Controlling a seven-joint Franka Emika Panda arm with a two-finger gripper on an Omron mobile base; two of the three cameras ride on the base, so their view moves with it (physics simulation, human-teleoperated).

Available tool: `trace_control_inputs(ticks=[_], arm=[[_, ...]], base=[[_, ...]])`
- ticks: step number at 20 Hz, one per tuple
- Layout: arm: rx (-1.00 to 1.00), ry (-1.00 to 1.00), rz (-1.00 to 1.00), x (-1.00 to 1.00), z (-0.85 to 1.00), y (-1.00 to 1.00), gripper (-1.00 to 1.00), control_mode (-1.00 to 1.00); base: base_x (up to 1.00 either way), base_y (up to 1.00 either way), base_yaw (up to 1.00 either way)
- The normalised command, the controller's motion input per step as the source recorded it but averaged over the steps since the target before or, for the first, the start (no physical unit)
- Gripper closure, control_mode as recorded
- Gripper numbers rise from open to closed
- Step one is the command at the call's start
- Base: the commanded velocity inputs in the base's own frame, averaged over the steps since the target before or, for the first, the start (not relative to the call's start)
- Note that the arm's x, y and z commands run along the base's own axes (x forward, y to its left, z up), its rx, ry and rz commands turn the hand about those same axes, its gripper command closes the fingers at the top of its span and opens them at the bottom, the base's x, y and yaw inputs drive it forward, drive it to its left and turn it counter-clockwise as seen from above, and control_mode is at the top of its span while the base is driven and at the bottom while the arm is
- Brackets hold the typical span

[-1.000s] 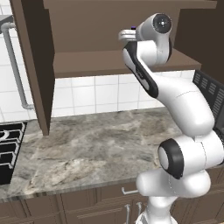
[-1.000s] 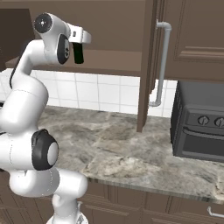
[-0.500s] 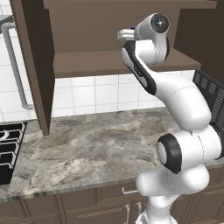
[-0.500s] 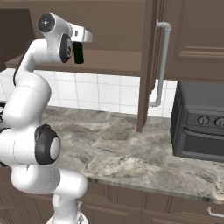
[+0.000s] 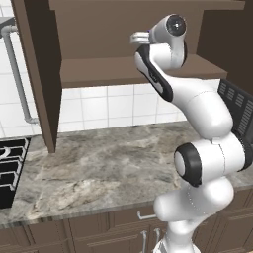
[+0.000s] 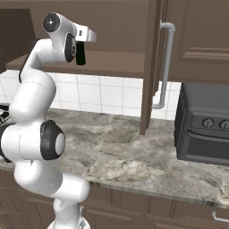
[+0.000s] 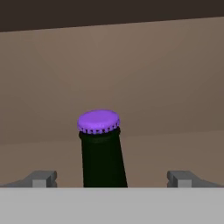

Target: Open the cabinet directly in front. Then move the beer and the mug to the dining counter with the candle on it.

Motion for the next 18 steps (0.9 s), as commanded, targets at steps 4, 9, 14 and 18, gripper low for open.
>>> trace_control_inputs(ticks=[4,9,14,18], arm=[[0.00,0.00,0.00,0.22,0.00,0.03,-1.00,-1.00],[0.00,0.00,0.00,0.20,0.00,0.04,-1.00,-1.00],[0.00,0.00,0.00,0.17,0.00,0.05,-1.00,-1.00],[0.00,0.00,0.00,0.04,0.00,0.03,1.00,-1.00]], base=[[0.00,0.00,0.00],[0.00,0.00,0.00],[0.00,0.00,0.00],[0.00,0.00,0.00]])
